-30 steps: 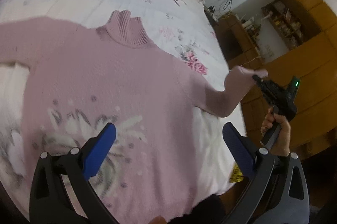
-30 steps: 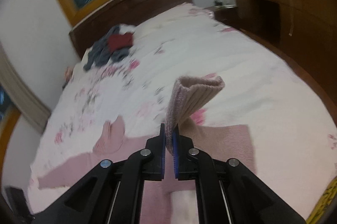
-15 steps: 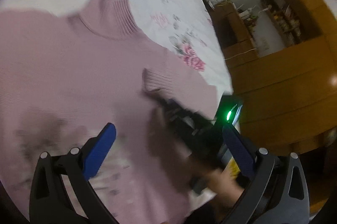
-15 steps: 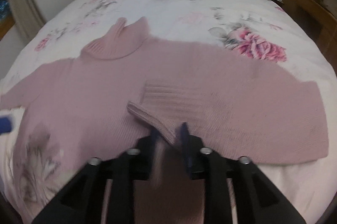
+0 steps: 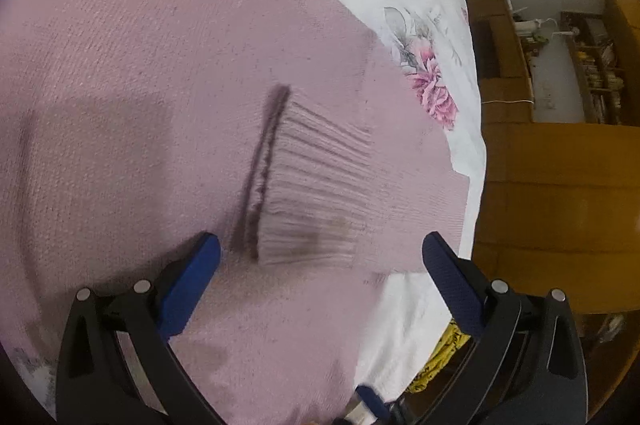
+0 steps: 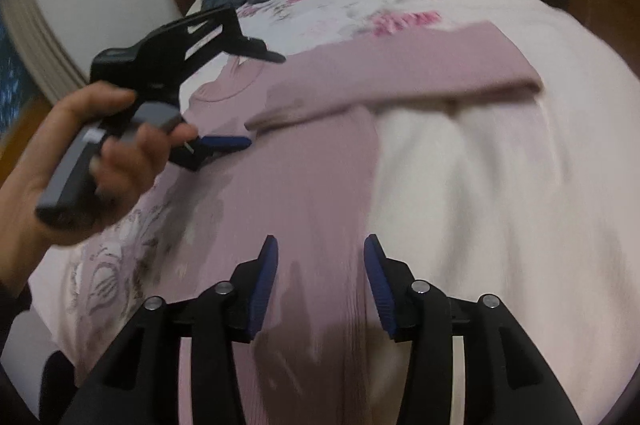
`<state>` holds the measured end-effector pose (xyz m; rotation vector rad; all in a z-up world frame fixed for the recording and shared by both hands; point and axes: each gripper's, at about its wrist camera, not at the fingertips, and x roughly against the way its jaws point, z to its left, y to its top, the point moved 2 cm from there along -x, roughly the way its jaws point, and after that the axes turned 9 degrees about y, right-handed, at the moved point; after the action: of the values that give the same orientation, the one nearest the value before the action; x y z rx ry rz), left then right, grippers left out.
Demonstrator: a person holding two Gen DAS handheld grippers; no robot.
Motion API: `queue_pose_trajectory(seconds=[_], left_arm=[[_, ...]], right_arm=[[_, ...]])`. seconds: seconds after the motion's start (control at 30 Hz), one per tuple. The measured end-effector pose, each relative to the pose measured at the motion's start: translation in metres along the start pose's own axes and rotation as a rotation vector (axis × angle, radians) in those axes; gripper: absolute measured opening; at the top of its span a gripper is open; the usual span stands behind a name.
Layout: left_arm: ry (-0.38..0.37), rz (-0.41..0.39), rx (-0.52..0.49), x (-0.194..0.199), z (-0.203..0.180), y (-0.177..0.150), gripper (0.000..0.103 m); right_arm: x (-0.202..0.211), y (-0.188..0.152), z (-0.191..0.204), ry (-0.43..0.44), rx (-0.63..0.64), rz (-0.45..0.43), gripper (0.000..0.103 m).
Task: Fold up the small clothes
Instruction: 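Lift the cuff with the right tool and fold the sleeve across the sweater body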
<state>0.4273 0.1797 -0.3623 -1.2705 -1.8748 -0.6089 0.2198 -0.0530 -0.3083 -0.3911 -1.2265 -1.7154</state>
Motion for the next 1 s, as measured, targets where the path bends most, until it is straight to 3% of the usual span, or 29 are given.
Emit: queue_pose_trajectory(seconds=[0.07, 0.1, 0.13, 0.2, 0.23, 0.47, 0.67, 0.87, 1.0], left_arm=[[0.032, -0.017, -0.032, 0.000, -0.010, 0.000, 0.095], [0.057, -0.022, -0.046, -0.001, -0.013, 0.001, 0.074], [0.091, -0.009, -0.055, -0.003, -0.016, 0.001, 0.040], [0.154, 0.002, -0.051, -0.004, -0.014, 0.009, 0.013], [0.150, 0.005, -0.053, -0.004, -0.014, 0.011, 0.010], [0.105, -0.042, -0.168, 0.035, -0.031, 0.023, 0.006], [0.092, -0.154, -0.249, 0.120, -0.031, 0.036, 0.006], [0.180, -0.251, -0.216, 0.211, 0.025, 0.055, 0.006], [0.238, -0.274, -0.175, 0.241, 0.067, 0.064, 0.006]], right_arm=[[0.003, -0.010, -0.004, 0.012, -0.032, -0.015, 0.046], [0.003, -0.013, -0.004, 0.016, -0.040, -0.017, 0.046], [0.004, -0.016, -0.005, 0.025, -0.048, -0.014, 0.046], [0.004, -0.015, -0.007, 0.037, -0.057, -0.025, 0.046], [0.006, -0.015, -0.008, 0.038, -0.054, -0.034, 0.046], [0.004, -0.012, -0.010, 0.045, -0.055, -0.050, 0.046], [0.008, -0.014, -0.008, 0.044, -0.048, -0.070, 0.046], [0.007, -0.015, -0.003, 0.040, -0.031, -0.073, 0.046], [0.007, -0.016, 0.000, 0.033, -0.015, -0.075, 0.046]])
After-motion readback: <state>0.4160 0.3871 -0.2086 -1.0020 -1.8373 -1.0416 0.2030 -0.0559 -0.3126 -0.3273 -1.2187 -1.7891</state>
